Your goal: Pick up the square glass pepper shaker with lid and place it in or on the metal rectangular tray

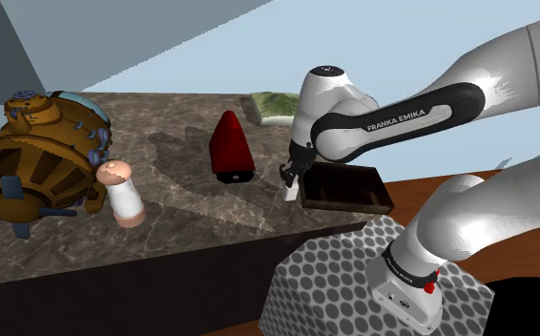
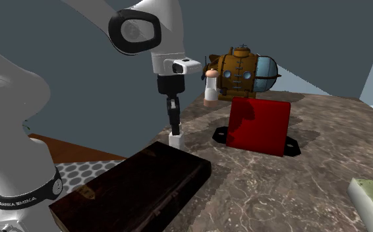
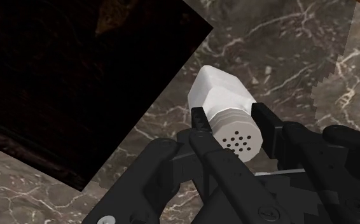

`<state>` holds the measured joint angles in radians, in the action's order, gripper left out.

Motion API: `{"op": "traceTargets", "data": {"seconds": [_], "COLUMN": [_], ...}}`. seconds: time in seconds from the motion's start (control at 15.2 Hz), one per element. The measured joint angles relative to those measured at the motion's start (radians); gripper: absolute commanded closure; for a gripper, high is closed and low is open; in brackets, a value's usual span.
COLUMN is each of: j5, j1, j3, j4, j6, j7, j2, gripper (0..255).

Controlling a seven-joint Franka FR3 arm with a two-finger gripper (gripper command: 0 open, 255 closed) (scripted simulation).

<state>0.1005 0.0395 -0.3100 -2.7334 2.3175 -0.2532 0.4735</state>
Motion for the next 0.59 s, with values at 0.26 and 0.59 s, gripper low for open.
{"op": "traceTargets", "data": {"seconds": [0.26, 0.59], "j5": [0.0, 0.002], "j1": [0.0, 0.003], "j3": [0.0, 0.009], "j4": [0.0, 0.022], "j6": [0.0, -0.054], "j7": [0.0, 0.007], "j2": [0.0, 0.033], "gripper": [255, 255]}}
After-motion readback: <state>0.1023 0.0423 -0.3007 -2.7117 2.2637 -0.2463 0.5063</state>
